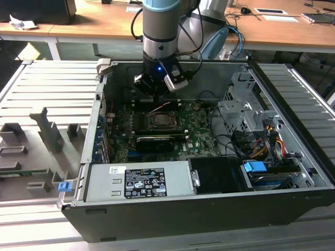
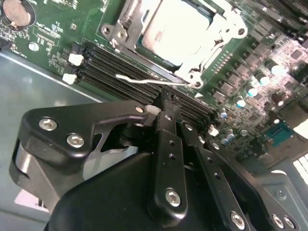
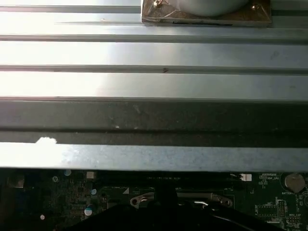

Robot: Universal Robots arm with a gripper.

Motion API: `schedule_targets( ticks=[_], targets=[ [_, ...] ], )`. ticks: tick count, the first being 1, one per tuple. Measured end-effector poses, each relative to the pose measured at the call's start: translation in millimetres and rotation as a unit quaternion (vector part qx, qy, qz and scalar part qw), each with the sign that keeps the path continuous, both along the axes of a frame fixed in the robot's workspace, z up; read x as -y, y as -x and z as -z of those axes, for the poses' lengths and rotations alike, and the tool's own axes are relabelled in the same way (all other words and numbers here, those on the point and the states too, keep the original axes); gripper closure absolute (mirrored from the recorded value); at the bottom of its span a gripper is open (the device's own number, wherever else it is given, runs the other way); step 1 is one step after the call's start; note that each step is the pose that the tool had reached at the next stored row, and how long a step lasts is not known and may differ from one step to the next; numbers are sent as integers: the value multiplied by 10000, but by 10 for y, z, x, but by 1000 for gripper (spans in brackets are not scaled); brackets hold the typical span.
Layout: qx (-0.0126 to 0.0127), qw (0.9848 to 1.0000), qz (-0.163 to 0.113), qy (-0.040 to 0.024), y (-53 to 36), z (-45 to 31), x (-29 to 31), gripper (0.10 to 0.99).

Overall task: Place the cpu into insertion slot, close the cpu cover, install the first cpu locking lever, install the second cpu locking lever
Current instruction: 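Install the first cpu locking lever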

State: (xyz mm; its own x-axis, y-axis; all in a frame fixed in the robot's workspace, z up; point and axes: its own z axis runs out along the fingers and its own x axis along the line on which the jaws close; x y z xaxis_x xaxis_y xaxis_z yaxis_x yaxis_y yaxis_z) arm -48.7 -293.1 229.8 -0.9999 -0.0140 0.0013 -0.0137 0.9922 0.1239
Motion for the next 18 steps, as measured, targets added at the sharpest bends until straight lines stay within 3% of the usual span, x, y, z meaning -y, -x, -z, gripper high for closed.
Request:
schedule_targets(
  ticks=[4,9,11,18],
  targets=[
    [2,9999,-152,1,-67,32,-3,980],
    [3,9999,-151,0,-104,60,-8,980],
    [2,9999,-159,1,-278,137,-8,980],
    [2,9998,-204,1,-318,179,-8,980]
  ],
)
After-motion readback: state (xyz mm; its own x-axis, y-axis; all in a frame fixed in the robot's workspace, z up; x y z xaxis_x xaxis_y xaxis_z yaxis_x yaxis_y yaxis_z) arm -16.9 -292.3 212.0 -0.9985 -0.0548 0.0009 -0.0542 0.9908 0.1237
